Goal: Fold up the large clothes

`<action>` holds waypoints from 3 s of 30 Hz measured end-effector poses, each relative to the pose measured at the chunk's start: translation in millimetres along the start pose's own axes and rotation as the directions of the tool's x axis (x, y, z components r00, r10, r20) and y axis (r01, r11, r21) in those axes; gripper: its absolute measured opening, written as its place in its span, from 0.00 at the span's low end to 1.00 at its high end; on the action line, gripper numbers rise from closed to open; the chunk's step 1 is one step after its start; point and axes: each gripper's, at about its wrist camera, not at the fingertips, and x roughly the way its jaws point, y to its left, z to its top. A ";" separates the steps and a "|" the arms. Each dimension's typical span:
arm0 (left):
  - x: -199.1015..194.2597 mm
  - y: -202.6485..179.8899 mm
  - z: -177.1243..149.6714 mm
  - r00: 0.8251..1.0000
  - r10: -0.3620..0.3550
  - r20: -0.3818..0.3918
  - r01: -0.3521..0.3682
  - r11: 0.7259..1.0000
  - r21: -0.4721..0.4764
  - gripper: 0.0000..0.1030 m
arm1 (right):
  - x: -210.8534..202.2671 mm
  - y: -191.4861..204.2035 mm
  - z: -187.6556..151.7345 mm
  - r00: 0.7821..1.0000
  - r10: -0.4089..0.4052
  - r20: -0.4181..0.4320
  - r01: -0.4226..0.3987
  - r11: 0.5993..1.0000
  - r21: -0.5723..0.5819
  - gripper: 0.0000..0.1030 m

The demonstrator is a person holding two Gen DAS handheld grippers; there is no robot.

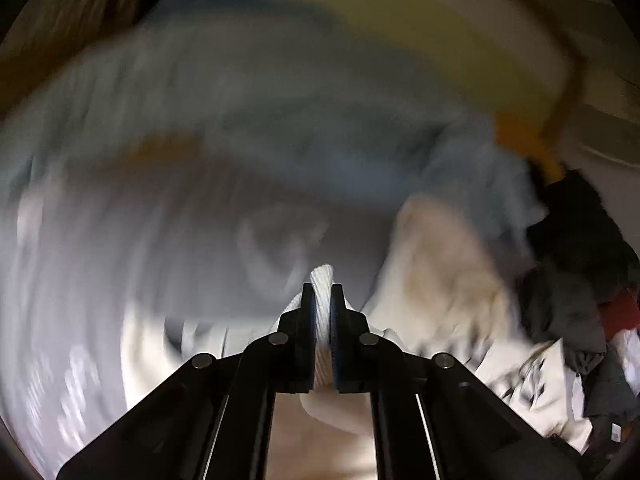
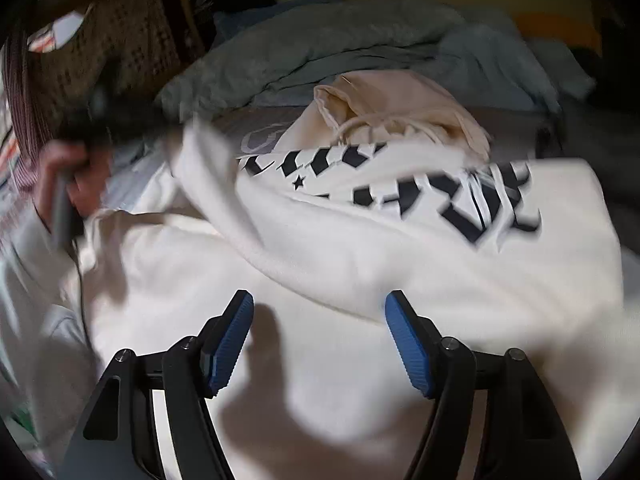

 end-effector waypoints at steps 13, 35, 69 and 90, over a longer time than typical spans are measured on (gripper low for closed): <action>-5.3 -63.5 -37.0 0.988 -0.115 0.103 0.043 0.845 0.533 0.04 | 51.1 -57.2 73.4 0.976 -0.208 -0.059 0.215 0.957 0.194 0.35; -65.4 26.8 -125.4 1.000 -0.015 -0.023 0.024 0.869 0.495 0.23 | 12.1 -40.4 35.4 0.991 -0.090 -0.102 0.097 0.993 0.062 0.43; -105.1 -28.4 -156.0 0.994 0.105 -0.003 -0.097 0.930 0.355 0.12 | -54.0 -15.6 -15.2 0.999 -0.029 -0.039 0.031 0.998 0.061 0.13; -138.5 21.1 -182.8 0.984 0.168 0.062 -0.175 0.976 0.130 0.92 | -67.7 11.0 -8.1 1.000 -0.009 -0.014 0.009 0.999 0.041 0.23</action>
